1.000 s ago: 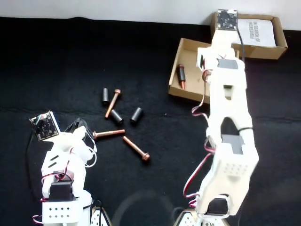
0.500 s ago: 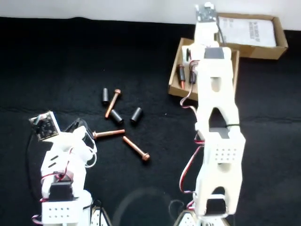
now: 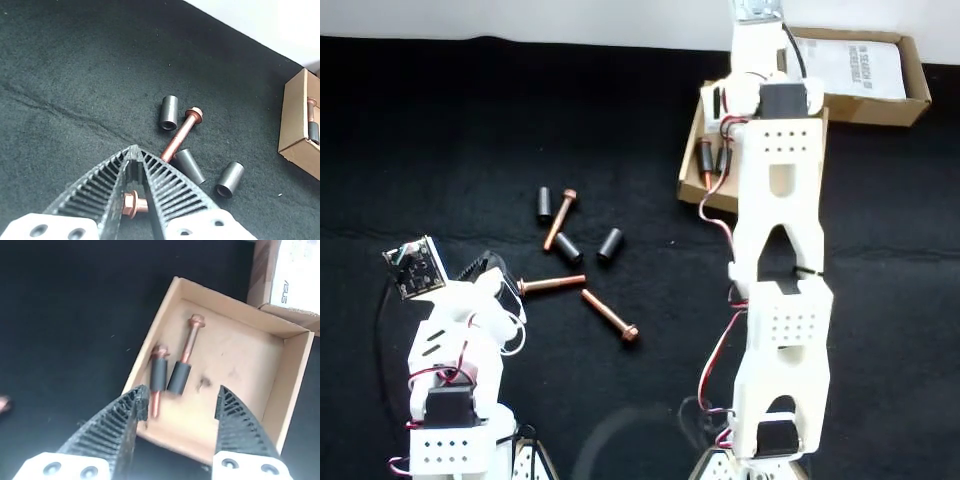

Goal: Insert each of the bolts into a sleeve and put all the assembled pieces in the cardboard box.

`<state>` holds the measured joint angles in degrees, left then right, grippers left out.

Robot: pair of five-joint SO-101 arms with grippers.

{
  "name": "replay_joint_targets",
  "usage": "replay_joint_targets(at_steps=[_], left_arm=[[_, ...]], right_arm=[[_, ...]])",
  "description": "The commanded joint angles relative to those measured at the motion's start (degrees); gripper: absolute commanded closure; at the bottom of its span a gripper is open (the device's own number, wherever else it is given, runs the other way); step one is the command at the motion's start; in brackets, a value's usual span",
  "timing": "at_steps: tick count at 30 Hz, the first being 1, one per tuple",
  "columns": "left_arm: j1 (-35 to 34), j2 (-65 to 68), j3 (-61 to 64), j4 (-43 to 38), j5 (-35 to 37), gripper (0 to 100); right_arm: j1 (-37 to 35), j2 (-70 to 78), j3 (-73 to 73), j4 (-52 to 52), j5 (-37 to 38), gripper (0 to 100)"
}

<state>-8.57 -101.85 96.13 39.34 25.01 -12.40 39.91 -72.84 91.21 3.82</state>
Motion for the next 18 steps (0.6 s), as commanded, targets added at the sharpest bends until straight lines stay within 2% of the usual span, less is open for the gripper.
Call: replay_joint_targets(at_steps=[1,8,13,18], left_arm=[[0.4,-1.7,0.9,0.2,-0.2,99],[0.4,-1.7,0.9,0.2,-0.3,99],[-2.2,-1.7,0.9,0.0,-0.3,99],[-4.4,-1.8,0.9,0.0,-0.3,99]], right_arm=[[-2.6,-1.1,-9.9,8.5,0.8,80.3],[-3.6,-3.7,-9.5,10.1,0.4,80.3],[-7.5,-11.6,5.8,10.0,0.4,80.3],[-15.8,-23.2,25.3,9.7,1.7,80.3]])
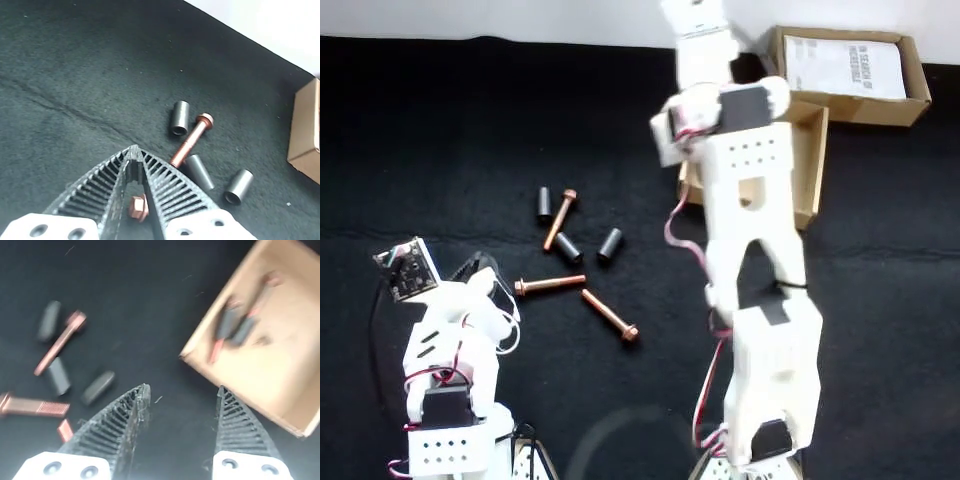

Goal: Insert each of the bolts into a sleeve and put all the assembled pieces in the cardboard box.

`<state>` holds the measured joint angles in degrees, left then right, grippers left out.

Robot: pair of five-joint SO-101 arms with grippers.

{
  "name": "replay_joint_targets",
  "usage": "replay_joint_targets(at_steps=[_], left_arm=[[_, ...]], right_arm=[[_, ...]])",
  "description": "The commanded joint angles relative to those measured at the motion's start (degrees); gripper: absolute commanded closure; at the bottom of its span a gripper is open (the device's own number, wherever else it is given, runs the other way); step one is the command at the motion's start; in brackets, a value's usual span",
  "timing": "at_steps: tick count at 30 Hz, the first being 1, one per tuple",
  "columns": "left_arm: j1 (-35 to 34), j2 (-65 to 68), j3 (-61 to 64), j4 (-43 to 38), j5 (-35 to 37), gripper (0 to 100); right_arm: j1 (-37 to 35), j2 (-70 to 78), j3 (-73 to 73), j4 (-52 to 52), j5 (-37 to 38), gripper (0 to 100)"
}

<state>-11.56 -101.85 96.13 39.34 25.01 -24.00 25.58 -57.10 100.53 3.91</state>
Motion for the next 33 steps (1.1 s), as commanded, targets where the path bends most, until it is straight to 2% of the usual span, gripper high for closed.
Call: replay_joint_targets(at_steps=[1,9,12,22,28,33], left_arm=[[-1.8,-1.8,0.9,0.0,-0.3,99],[-4.2,-1.8,0.9,0.2,-0.2,99],[-5.7,-1.8,0.9,0.2,-0.2,99],[-9.4,-1.8,0.9,0.9,-0.2,99],[-9.4,-1.8,0.9,1.0,-0.2,99],[-9.3,-1.8,0.9,0.9,-0.2,99]], right_arm=[[-5.8,-10.9,12.9,0.4,2.4,80.3],[-12.4,-22.8,31.2,0.2,2.5,80.3],[-14.1,-26.6,39.3,-3.1,2.2,80.3],[-18.2,-40.0,75.8,-31.2,0.4,80.3],[-17.4,-37.6,81.6,-44.9,-3.4,80.3],[-17.0,-31.4,81.4,-51.1,-8.7,80.3]])
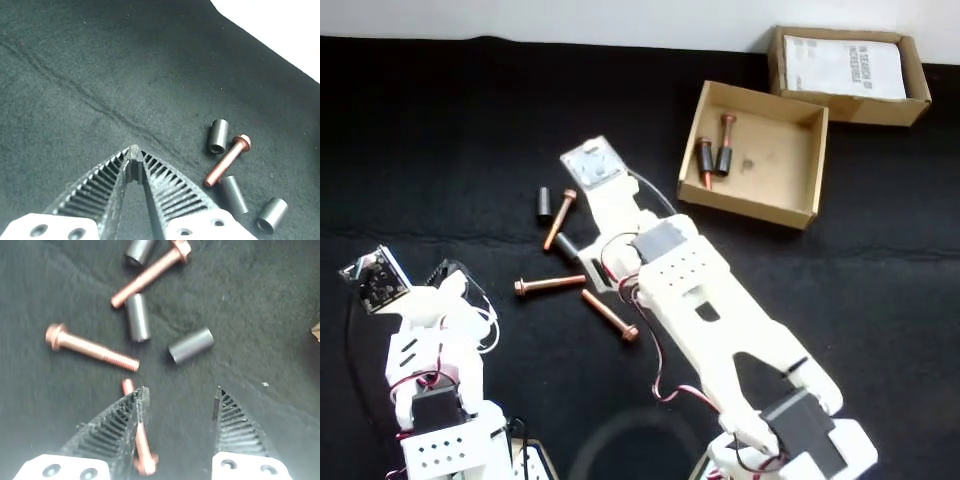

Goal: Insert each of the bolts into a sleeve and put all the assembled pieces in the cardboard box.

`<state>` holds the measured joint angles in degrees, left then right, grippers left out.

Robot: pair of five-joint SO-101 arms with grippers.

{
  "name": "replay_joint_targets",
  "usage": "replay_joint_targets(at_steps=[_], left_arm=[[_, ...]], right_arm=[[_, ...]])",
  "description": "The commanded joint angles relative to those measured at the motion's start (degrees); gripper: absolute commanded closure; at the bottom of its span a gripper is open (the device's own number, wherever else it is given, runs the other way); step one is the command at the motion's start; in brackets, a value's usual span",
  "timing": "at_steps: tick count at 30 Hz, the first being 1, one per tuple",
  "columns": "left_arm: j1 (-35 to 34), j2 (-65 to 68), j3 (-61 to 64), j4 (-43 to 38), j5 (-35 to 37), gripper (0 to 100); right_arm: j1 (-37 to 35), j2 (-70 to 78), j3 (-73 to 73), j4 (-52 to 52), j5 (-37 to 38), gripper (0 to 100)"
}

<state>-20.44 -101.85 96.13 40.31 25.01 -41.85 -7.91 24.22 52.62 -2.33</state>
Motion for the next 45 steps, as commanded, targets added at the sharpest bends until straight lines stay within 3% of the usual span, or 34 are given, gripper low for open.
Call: replay_joint_targets(at_steps=[1,10,17,26,31,34,45], left_arm=[[-0.4,-1.8,0.9,-0.1,-0.2,99],[-0.3,-1.8,0.9,-0.2,-0.2,99],[-0.2,-1.8,0.9,-0.2,-0.2,99],[-0.1,-1.8,0.9,-0.2,-0.2,99],[-0.1,-1.8,0.9,-0.2,-0.2,99],[-0.1,-1.8,0.9,-0.2,-0.2,99],[0.0,-1.8,0.9,-0.2,-0.3,99]], right_arm=[[0.8,3.2,0.0,-4.4,-3.5,80.3],[1.0,11.3,-0.5,-12.8,-14.7,80.3],[2.5,22.6,-12.7,-12.4,-20.8,80.3],[3.8,34.3,-26.8,-5.0,-21.8,80.5],[3.9,35.0,-28.0,-1.5,-25.6,90.6],[3.9,34.9,-28.0,0.7,-25.2,94.8],[3.9,35.0,-28.0,6.4,-20.5,94.7]])
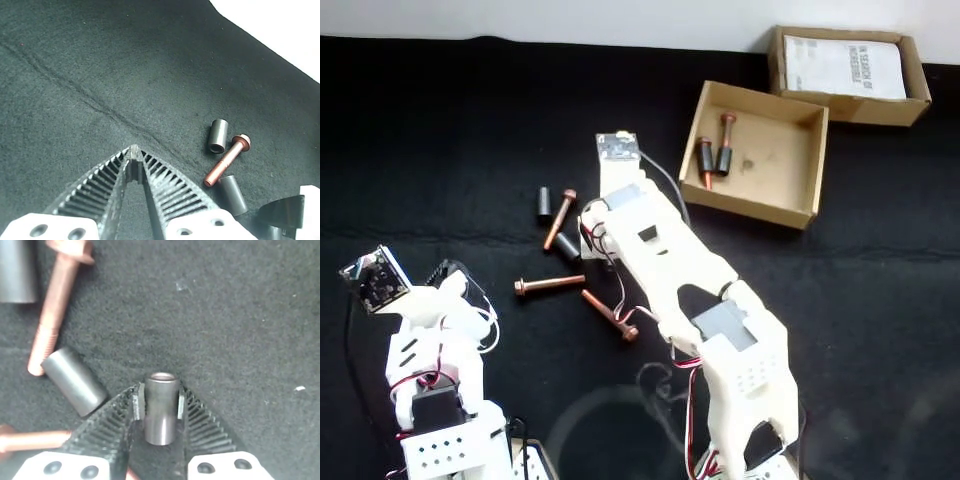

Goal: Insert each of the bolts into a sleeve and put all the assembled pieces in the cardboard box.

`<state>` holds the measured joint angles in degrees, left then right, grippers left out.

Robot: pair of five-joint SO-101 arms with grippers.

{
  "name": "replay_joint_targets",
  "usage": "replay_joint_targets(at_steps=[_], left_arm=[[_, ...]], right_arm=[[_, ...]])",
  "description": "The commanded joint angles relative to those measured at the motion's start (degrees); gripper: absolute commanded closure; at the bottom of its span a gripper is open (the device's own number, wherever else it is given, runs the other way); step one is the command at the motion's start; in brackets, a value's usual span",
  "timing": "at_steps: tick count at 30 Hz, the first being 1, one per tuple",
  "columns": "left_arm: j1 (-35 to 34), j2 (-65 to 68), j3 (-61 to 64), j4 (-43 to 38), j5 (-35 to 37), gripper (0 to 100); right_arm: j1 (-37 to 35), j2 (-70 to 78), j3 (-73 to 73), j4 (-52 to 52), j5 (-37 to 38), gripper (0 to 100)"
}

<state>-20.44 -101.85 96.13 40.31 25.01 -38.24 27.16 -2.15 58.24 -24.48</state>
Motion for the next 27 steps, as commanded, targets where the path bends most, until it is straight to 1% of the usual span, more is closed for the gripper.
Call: replay_joint_targets(at_steps=[1,3,8,10,13,16,18,21,27], left_arm=[[0.0,-1.8,0.9,-0.2,-0.3,99],[0.0,-1.8,0.9,-0.2,-0.3,99],[0.0,-1.8,0.9,-0.2,-0.3,99],[0.0,-1.8,0.9,-0.2,-0.3,99],[0.0,-1.8,0.9,-0.2,-0.3,99],[0.0,-1.8,0.9,-0.2,-0.3,99],[0.0,-1.8,0.9,-0.2,-0.3,99],[0.0,-1.8,0.9,-0.2,-0.3,99],[0.0,-1.8,0.9,-0.2,-0.3,99]], right_arm=[[0.3,0.0,-1.6,0.7,2.8,94.7],[0.3,0.0,-1.6,0.7,4.1,94.7],[0.2,0.0,-1.2,0.9,4.2,94.7],[0.3,0.1,-1.5,2.5,4.5,94.7],[0.0,-0.1,-1.6,4.4,8.1,94.6],[0.1,-0.1,-1.7,5.5,9.3,94.6],[0.1,-0.1,-1.7,6.7,11.3,92.6],[0.1,-0.2,-2.2,8.5,13.5,86.0],[0.7,-0.1,-7.9,13.5,14.1,85.8]])
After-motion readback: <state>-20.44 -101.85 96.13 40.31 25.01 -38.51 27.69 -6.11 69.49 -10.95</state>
